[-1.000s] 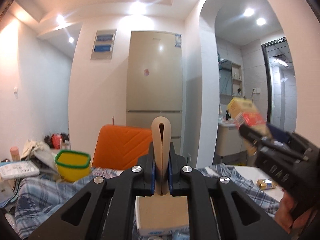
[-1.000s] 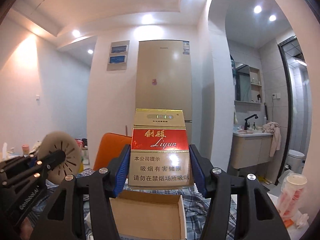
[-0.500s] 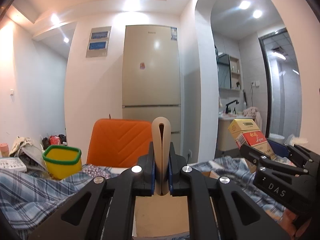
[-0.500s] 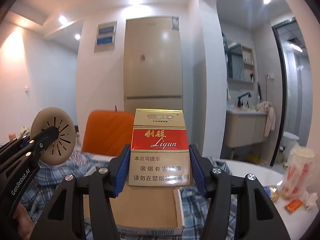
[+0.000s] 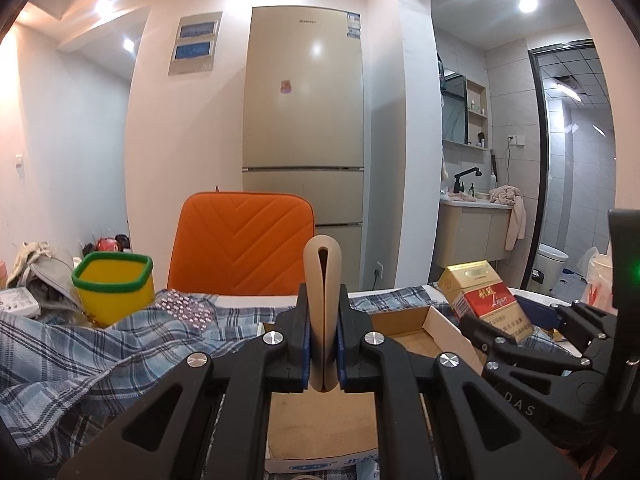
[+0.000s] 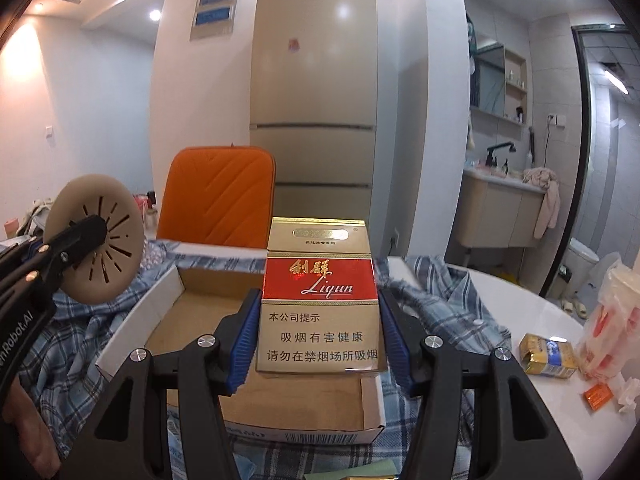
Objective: Organize soft objects
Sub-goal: 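Release the air freshener and Liqun pack into the box with both tools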
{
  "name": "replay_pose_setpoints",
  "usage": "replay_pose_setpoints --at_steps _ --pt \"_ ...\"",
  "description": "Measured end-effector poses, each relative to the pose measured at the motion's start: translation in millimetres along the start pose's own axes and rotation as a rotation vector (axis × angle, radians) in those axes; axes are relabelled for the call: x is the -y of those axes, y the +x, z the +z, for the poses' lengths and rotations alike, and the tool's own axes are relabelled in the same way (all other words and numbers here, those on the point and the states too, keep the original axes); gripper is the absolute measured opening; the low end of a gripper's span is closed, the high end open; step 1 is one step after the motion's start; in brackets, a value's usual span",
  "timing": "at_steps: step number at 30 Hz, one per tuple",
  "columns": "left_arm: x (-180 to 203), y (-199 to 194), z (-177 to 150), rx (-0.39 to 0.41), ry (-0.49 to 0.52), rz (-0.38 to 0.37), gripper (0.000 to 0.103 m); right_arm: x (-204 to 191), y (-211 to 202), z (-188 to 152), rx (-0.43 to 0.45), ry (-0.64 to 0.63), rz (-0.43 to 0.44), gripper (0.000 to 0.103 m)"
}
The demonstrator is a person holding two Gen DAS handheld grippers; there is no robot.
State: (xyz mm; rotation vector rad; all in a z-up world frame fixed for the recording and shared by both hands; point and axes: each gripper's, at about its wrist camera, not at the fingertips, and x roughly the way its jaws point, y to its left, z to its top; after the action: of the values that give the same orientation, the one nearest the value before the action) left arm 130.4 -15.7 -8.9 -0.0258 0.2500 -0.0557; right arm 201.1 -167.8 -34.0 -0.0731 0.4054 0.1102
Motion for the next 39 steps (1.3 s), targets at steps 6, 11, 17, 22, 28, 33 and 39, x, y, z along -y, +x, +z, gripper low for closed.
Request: replay_pose_setpoints --at_steps 6,11,17,22,28,33,39 --pt "0.4 14.2 -1.8 -0.073 0.002 0.013 0.008 -5.3 20.4 -4.5 -0.098 -0.020 0.046 0.069" --pt "-8.9 24.7 -4.8 -0.129 -0.044 0.014 0.008 0.1 21.9 -5.8 -0.101 -0.001 0.040 0.072" --pt "-6.8 39.8 -11.0 -0.215 -0.033 -0.008 0.008 11.1 9.8 -4.0 -0.047 0.038 0.019 0.072" --pt "-11.5 46.2 -14.0 -0.256 -0.056 -0.012 0.010 14.7 -3.7 -2.3 0.010 0.060 0.008 0.073" --pt "-10.6 36.9 -11.4 -0.211 -0.051 0.007 0.068 14.1 -4.5 -2.1 0.016 0.063 0.011 0.074" --pt "-8.9 24.7 -7.1 -0.149 -0.031 0.017 0.069 15.3 -9.8 -1.9 0.038 0.071 0.009 0.074" --pt "-9.9 3.5 3.4 -0.062 -0.019 0.033 0.069 19.7 -22.4 2.1 0.071 0.088 0.018 0.074"
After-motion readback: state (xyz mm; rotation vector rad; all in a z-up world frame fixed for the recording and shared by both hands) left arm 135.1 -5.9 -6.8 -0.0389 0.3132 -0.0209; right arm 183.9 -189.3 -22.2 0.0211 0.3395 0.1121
